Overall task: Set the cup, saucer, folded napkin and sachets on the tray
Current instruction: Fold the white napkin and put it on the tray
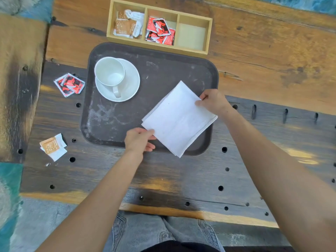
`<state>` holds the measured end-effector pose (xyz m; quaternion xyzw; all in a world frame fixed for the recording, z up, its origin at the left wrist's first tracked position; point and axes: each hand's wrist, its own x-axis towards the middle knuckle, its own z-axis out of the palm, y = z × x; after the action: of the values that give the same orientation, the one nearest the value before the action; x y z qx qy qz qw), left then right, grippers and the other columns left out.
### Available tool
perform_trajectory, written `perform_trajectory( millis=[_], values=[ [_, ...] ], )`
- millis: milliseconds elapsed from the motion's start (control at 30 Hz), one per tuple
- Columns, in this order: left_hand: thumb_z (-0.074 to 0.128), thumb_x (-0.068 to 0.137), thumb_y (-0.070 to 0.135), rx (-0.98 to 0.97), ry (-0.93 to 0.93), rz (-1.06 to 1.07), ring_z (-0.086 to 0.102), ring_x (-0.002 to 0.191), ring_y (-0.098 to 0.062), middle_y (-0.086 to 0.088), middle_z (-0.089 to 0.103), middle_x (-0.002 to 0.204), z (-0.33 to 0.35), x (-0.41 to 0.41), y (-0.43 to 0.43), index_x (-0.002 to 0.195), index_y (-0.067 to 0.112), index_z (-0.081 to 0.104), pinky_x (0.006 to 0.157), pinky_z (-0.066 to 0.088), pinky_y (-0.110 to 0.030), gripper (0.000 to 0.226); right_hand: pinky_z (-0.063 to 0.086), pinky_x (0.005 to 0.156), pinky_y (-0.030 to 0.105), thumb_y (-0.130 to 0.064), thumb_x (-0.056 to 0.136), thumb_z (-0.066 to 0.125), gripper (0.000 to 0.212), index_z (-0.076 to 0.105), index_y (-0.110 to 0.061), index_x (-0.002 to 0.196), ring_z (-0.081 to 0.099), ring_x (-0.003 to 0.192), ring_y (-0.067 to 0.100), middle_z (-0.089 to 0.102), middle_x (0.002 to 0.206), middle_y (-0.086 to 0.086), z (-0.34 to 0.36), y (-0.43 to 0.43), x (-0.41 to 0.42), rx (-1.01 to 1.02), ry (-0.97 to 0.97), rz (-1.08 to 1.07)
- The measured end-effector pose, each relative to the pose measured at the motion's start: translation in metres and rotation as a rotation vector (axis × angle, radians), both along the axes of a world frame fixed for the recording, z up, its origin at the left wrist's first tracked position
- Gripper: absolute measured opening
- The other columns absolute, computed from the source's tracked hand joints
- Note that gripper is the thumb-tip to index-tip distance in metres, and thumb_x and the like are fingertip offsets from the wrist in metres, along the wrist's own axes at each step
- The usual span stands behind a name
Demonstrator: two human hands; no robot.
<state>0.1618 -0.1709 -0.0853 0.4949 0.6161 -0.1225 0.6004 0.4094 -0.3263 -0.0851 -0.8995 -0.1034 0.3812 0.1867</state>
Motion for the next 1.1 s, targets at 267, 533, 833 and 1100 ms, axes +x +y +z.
perform_trajectory(
  millis=[267,533,833,1100],
  values=[
    [0.066,0.09,0.031,0.237,-0.074,-0.132,0.062,0.043,-0.014,-0.006,0.071,0.066,0.011,0.015,-0.002,0.086,0.008,0.07,0.047,0.051,-0.026,0.024,0.05,0.07,0.036,-0.014,0.086,0.072,0.009,0.065,-0.009,0.089,0.057,0.075,0.022,0.064,0.079,0.002,0.042,-0.005,-0.045,0.261,-0.261,0.089],
    [0.067,0.076,0.073,-0.173,-0.192,-0.046,0.078,0.081,-0.035,-0.019,0.078,0.094,0.041,0.062,0.036,0.115,0.011,0.064,0.075,0.064,-0.041,0.073,0.044,0.056,0.033,-0.01,0.086,0.068,0.013,0.068,-0.014,0.099,0.061,0.084,0.027,0.061,0.092,0.004,0.064,0.002,-0.138,0.196,-0.532,0.35],
    [0.059,0.088,-0.002,0.104,-0.1,-0.284,0.068,0.071,-0.032,-0.023,0.069,0.1,0.03,0.046,0.039,0.106,0.008,0.059,0.066,0.06,-0.037,0.021,0.056,0.072,0.041,-0.014,0.095,0.061,0.013,0.066,-0.01,0.107,0.065,0.085,0.028,0.065,0.103,0.006,0.038,-0.026,-0.205,0.191,-0.364,0.004],
    [0.058,0.099,0.018,0.107,-0.116,-0.371,0.07,0.067,-0.029,-0.015,0.067,0.085,0.025,0.036,0.044,0.093,0.01,0.062,0.065,0.057,-0.033,0.011,0.054,0.044,0.024,-0.032,0.091,0.069,0.031,0.071,-0.001,0.088,0.064,0.041,0.011,0.07,0.063,0.002,0.024,-0.024,-0.194,0.14,0.258,-0.858]
  ],
)
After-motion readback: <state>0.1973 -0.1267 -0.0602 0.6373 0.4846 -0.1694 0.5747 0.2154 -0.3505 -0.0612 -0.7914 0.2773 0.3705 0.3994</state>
